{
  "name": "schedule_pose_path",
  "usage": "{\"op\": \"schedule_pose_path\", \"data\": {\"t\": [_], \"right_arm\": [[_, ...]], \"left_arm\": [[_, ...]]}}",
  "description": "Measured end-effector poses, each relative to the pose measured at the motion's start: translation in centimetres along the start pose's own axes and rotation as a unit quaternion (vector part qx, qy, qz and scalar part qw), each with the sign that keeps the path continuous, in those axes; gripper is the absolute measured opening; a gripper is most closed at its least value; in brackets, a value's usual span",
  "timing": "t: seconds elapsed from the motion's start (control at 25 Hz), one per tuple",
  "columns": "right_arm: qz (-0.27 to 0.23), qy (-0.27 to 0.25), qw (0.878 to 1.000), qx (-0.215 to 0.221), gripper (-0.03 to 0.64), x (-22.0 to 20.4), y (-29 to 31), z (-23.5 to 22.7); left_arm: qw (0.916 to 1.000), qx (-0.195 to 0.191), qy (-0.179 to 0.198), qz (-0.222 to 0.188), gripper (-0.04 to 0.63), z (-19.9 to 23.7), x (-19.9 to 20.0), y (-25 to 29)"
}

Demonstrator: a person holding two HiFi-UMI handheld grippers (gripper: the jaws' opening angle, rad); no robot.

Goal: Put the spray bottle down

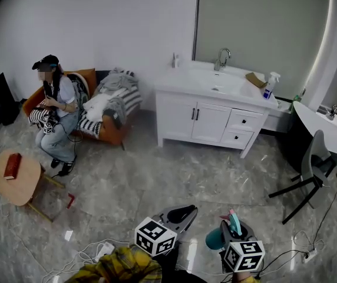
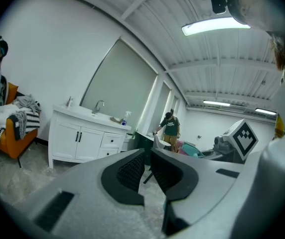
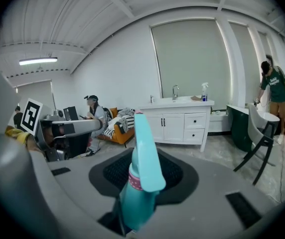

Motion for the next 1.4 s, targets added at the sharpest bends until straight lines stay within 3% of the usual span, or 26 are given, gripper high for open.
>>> {"op": "schedule_pose_path", "data": {"t": [0.56,0.8,1.12,1.4], "right_arm": [[0.012,-0.014,1.000,0.002,0.121,5.9,14.3,-2.5],[0.011,-0.017,1.000,0.000,0.121,7.6,19.7,-3.0],[0.001,-0.017,1.000,-0.023,0.121,9.6,25.8,-4.0],[0.015,-0.017,0.999,-0.031,0.121,10.9,28.8,-5.6]], "left_arm": [[0.9999,0.014,-0.008,-0.001,0.037,12.4,4.4,7.7],[1.0000,-0.001,-0.010,0.002,0.037,16.8,5.4,10.8],[0.9996,-0.011,-0.021,0.014,0.035,22.5,5.8,14.6],[0.9989,-0.021,-0.036,0.021,0.037,24.8,6.2,17.4]]}}
Point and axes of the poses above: the fingertips, and each gripper's own axes: y forward along the fingers, z to its left, x out of its top, the point moved 5 cm from there along -y, backward along the fingers, and after that the axes turned 12 degrees about -z, right-handed, at the moved point
